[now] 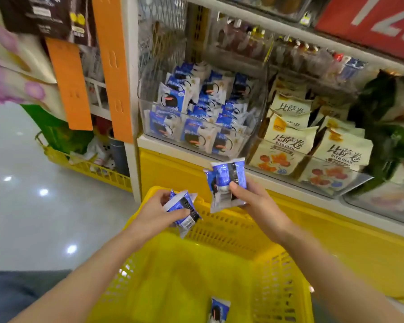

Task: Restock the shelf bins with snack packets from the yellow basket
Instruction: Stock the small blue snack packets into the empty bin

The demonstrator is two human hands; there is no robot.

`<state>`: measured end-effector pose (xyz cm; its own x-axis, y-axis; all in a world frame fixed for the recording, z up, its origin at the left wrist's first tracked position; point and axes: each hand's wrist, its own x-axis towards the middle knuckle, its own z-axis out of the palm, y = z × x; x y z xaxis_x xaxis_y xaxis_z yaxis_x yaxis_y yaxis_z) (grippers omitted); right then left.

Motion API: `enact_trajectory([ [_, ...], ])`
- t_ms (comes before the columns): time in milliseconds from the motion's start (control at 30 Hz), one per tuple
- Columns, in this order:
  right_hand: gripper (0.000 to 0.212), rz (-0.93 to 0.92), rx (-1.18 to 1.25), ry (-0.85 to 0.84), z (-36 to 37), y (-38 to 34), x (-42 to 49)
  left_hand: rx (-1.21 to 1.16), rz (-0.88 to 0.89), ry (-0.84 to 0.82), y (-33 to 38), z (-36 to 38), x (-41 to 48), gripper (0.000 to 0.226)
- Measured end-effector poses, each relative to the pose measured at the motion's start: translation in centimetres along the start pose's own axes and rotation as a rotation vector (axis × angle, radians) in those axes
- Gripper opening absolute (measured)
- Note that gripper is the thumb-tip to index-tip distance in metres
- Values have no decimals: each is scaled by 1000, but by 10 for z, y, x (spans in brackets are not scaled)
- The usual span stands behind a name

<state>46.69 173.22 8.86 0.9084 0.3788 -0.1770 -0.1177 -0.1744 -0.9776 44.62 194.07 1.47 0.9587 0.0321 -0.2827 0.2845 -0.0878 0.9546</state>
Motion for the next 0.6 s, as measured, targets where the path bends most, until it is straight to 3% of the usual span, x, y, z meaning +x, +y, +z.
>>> enact_trajectory([
  [167,29,-181,-162,40,15,-79,36,2,139,96,42,-36,0,37],
  [267,35,-250,-245,137,23,-108,69,-26,186,165,51,-53,2,35],
  [400,43,-259,-364,197,38,-125,115,-164,146,221,52,-67,5,43],
  [600,24,-239,-334,213,58,-135,161,-296,194,271,62,-81,16,32],
])
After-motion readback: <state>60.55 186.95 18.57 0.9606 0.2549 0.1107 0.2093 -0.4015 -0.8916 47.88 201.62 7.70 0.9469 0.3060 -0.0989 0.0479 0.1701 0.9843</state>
